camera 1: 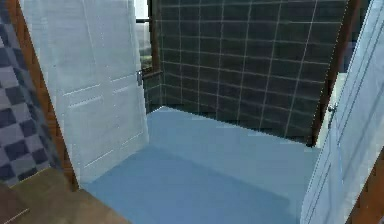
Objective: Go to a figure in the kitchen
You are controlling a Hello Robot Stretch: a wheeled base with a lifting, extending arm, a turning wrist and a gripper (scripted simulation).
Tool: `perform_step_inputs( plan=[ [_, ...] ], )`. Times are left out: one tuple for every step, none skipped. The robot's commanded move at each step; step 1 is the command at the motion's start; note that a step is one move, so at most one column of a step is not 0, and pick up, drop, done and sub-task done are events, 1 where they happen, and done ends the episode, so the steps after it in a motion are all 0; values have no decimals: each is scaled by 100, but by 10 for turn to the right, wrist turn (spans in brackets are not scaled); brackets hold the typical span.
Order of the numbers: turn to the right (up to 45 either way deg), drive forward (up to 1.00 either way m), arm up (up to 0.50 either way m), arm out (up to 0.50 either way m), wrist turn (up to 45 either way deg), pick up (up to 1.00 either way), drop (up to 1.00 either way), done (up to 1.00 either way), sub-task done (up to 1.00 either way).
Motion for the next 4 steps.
perform_step_inputs(
  plan=[
    [0,65,0,0,0,0,0,0,0],
    [270,0,0,0,0,0,0,0,0],
    [0,5,0,0,0,0,0,0,0],
    [0,100,0,0,0,0,0,0,0]
  ],
)
